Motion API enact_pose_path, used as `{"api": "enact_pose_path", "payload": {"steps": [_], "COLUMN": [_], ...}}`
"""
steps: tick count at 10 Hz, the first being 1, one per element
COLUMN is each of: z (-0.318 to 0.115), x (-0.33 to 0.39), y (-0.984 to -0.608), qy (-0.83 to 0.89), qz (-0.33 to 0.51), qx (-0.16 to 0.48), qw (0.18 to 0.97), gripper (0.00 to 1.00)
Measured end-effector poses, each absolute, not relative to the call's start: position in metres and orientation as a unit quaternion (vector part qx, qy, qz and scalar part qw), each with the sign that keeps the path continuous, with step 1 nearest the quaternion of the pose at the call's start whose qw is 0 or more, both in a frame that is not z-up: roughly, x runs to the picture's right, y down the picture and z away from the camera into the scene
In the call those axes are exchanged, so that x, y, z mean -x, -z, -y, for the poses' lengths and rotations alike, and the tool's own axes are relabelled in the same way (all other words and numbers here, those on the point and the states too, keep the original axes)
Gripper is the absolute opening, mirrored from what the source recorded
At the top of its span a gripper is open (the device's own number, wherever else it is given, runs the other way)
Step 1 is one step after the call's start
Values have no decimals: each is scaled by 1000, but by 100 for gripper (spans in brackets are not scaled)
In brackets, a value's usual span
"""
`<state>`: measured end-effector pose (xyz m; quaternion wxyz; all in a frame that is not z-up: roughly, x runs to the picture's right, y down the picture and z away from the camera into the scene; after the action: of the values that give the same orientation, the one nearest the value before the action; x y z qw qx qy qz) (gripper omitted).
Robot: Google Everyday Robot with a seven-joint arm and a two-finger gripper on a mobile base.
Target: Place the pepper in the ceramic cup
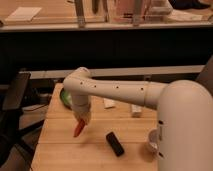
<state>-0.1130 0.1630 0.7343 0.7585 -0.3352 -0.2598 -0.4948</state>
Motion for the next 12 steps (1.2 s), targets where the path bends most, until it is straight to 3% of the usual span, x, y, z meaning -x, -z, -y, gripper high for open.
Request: {"api": "enact_pose_path", "payload": {"steps": [5, 9, 11, 12], "z": [-148, -134, -136, -136], "x": [92, 77, 68, 62], "y": [-726, -721, -721, -721], "qy": [469, 455, 443, 436], "qz": [251, 239, 231, 226], "qx": [342, 346, 354, 358], "qw": [775, 785, 790, 794], "gripper": [1, 7, 19, 31]}}
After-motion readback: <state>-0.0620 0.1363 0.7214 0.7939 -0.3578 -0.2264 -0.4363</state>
